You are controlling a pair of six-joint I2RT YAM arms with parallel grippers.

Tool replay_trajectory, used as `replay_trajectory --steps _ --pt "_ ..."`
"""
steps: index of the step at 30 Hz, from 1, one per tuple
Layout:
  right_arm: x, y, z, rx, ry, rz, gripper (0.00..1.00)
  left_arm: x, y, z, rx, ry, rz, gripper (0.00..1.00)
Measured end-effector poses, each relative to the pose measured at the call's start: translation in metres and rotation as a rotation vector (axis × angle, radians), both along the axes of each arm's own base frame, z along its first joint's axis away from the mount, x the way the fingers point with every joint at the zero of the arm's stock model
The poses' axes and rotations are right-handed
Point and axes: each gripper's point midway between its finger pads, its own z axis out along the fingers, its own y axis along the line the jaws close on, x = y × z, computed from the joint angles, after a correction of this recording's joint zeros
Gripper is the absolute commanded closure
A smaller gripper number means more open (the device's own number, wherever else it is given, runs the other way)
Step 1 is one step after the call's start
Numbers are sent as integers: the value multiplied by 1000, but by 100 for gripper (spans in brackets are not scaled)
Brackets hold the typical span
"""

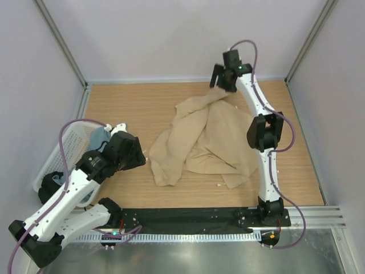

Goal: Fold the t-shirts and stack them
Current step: Flatten the tshirt out

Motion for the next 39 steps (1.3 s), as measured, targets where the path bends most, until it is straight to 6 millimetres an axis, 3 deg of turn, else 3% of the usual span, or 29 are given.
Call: replay_trajectory --steps 1,3,5,6,8,10,13,15,17,20,24,28,32,35,39 --pt "-17 -3 -39 -44 114 6 19 1 2 -1 21 9 3 36" --pt "-59 -10 -90 -112 279 12 21 1 3 2 30 3 -3 35" --pt "-130 -20 -125 -172 449 18 28 1 2 7 20 -9 -16 34" --pt "-171 -27 -127 -185 501 18 31 1 -1 7 14 -7 -30 35" --pt "-238 -36 -109 -174 531 11 37 1 -10 4 -4 13 -63 34" --pt "-283 -45 -71 -89 410 -15 44 6 -25 -3 -29 41 -105 34" --pt "-313 -59 -40 34 238 -100 59 22 -51 -28 -29 114 -166 36" --pt "-319 -67 -48 74 213 -174 60 32 -65 -53 -4 181 -195 45" --pt "-329 -74 -73 87 259 -235 60 37 -69 -76 36 259 -203 52" --pt "-356 -86 -118 74 392 -324 57 43 -68 -97 73 326 -191 41" --pt "-365 -110 -137 63 425 -436 57 55 -65 -104 7 352 -157 42" --pt "-345 -141 -138 101 378 -570 57 76 -66 -111 -14 366 -149 45" --pt "-328 -158 -158 88 406 -623 57 98 -80 -126 -36 395 -163 49" --pt "-315 -160 -176 59 451 -618 57 102 -80 -141 -34 431 -155 51" --pt "-274 -169 -176 17 419 -618 56 99 -75 -146 -17 459 -145 54"
